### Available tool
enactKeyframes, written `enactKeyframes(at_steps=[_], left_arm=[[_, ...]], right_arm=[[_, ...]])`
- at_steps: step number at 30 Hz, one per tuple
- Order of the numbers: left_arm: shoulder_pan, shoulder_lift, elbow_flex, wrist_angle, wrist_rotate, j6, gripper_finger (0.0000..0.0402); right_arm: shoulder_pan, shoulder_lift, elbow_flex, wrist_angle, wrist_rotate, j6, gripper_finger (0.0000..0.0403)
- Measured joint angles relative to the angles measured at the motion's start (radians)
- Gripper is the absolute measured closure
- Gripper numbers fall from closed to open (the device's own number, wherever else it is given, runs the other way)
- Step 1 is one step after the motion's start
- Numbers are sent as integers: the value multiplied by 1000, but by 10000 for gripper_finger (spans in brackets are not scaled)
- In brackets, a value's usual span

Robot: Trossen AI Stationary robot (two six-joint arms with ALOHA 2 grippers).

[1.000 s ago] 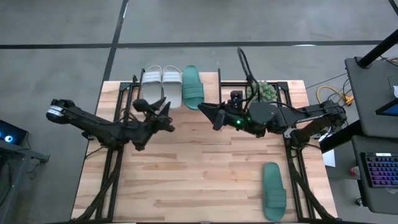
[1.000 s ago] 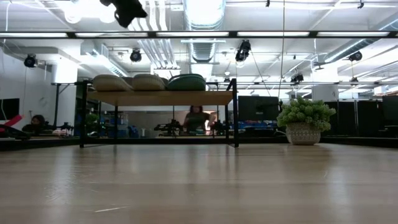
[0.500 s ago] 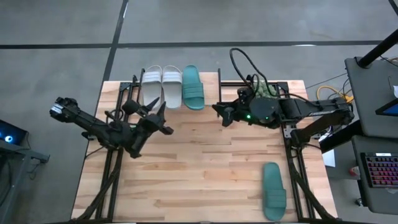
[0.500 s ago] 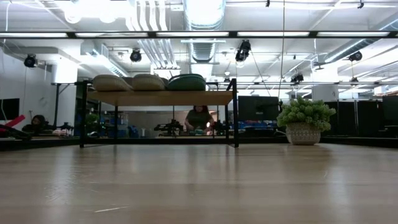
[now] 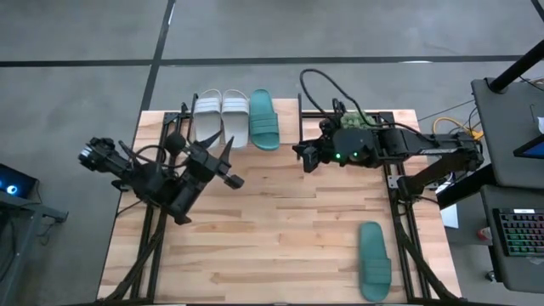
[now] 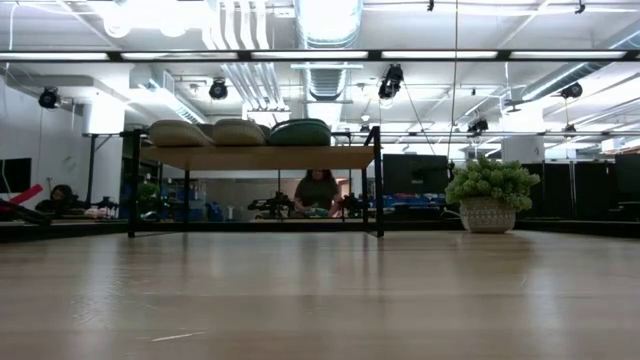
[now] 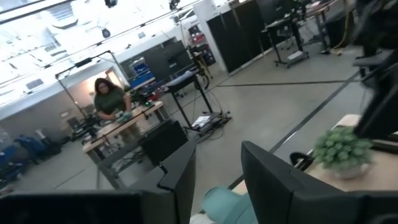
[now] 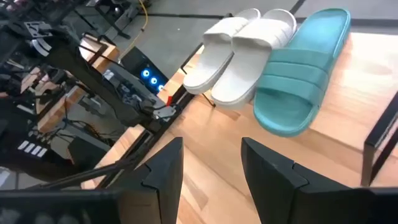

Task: Pick and place slides into the shelf
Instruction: Put the left green slipper on the shelf

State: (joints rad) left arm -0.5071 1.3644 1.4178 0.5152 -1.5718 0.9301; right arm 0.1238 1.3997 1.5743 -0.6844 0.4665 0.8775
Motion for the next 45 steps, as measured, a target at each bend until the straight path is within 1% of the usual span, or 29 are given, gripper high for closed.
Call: enactKeyframes(at_steps=[4, 7, 10, 14, 16, 18, 24, 27, 37, 45], left_arm=[[-36, 26, 54, -2, 1, 21, 289], [-64, 26, 62, -2, 1, 22, 289], [-86, 24, 62, -1, 1, 18, 289], [-114, 22, 62, -1, 0, 18, 289], [-123, 21, 61, -1, 1, 17, 289], [-132, 21, 61, -1, 0, 15, 289], [-142, 18, 81, 0, 0, 11, 289], [-142, 11, 83, -1, 1, 17, 289], [-149, -18, 82, 0, 0, 18, 289], [-155, -19, 82, 0, 0, 18, 289]], right_arm=[[-24, 2, 0, -53, -26, 2, 254], [-59, 8, 0, -73, -49, -2, 269], [-102, 10, 0, -74, -77, -12, 299], [-158, 18, 0, -63, -89, -26, 353], [-190, 27, 0, -44, -113, -40, 378], [-225, 38, 0, -17, -137, -53, 390], [-311, 123, 0, 93, -239, -75, 394], [-339, 168, 0, 87, -245, -69, 394], [-396, 260, 0, 41, -260, -66, 395], [-420, 306, 6, 30, -262, -67, 395]])
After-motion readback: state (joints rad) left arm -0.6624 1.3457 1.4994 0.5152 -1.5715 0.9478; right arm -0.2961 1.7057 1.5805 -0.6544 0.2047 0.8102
